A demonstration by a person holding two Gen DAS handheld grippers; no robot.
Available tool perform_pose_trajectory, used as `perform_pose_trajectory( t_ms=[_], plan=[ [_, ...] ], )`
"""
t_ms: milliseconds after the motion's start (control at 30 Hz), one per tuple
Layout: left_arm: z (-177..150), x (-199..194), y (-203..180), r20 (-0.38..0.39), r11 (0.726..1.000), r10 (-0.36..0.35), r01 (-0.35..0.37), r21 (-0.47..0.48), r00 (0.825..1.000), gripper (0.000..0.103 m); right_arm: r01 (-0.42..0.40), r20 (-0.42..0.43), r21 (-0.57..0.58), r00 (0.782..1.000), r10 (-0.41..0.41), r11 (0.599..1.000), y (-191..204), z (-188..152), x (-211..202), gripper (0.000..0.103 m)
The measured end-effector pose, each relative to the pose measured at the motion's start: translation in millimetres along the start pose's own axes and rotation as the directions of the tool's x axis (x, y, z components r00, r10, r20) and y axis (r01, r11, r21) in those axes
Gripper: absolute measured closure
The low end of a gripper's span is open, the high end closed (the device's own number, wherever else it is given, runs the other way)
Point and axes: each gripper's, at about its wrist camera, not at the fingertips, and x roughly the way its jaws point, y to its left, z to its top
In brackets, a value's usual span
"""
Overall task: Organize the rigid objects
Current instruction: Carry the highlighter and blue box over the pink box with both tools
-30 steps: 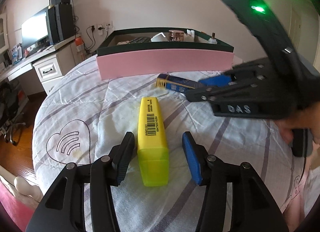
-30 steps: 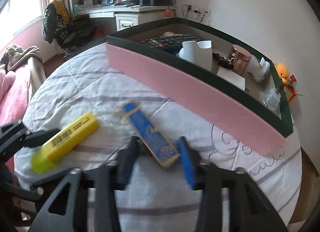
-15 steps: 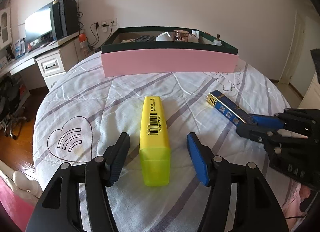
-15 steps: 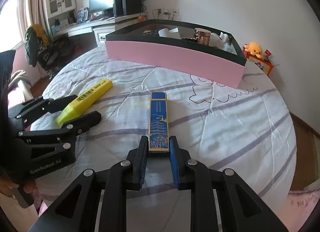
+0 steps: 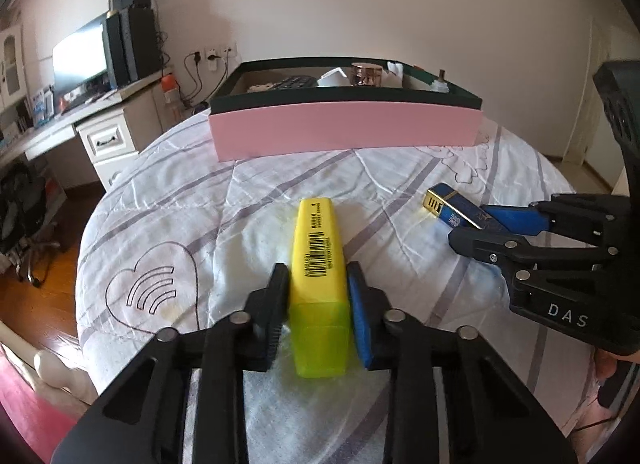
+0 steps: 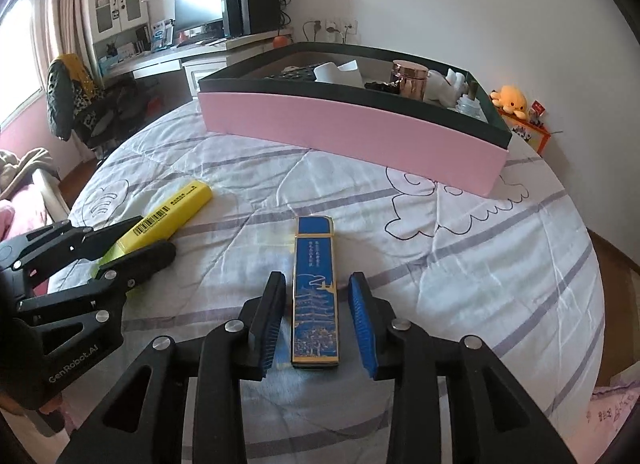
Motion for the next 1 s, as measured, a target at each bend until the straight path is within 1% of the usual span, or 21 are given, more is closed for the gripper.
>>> perform_pose_trajectory(
  t_ms=[33, 167, 333, 433, 533, 700, 767, 1000],
  plan=[
    [0, 0, -1, -0.001, 1.0, 0.007, -0.007, 0.011, 1.0, 0.076, 0.004, 0.005, -0.013, 1.0, -0.004, 1.0, 2, 0, -1, 0.082],
    [2, -2, -1, -0.003, 1.0, 0.007, -0.007, 0.021, 1.0, 0.076, 0.035, 0.015, -0.035, 0.999, -0.034, 0.999, 8, -1, -3, 0.082],
    [4, -5, -1, -0.001, 0.999, 0.017, -0.017, 0.035, 1.0, 0.076, 0.006, 0.022, 0.011, 1.0, -0.006, 1.0, -1, -1, -7, 0.082],
    [7, -8, -2, 0.006, 0.999, 0.027, -0.027, 0.043, 1.0, 0.076, 0.005, 0.026, 0.022, 1.0, -0.006, 1.0, -3, -1, -9, 0.082],
    [11, -14, -4, 0.021, 0.999, 0.014, -0.015, 0.053, 1.0, 0.076, -0.011, 0.037, 0.038, 0.999, 0.01, 0.999, -4, 1, -12, 0.082],
    [24, -20, -10, 0.046, 0.996, 0.013, -0.017, 0.082, 0.999, 0.076, -0.009, 0.054, 0.045, 0.999, 0.006, 0.999, -6, 7, -19, 0.082],
    [31, -24, -13, 0.058, 0.996, 0.002, -0.007, 0.091, 0.998, 0.076, -0.002, 0.069, 0.048, 0.998, -0.001, 0.999, -7, 10, -23, 0.082],
    [55, -35, -23, 0.108, 0.99, -0.001, -0.014, 0.137, 0.994, 0.076, 0.015, 0.105, 0.043, 0.994, -0.019, 0.999, -14, 26, -36, 0.082]
  ],
)
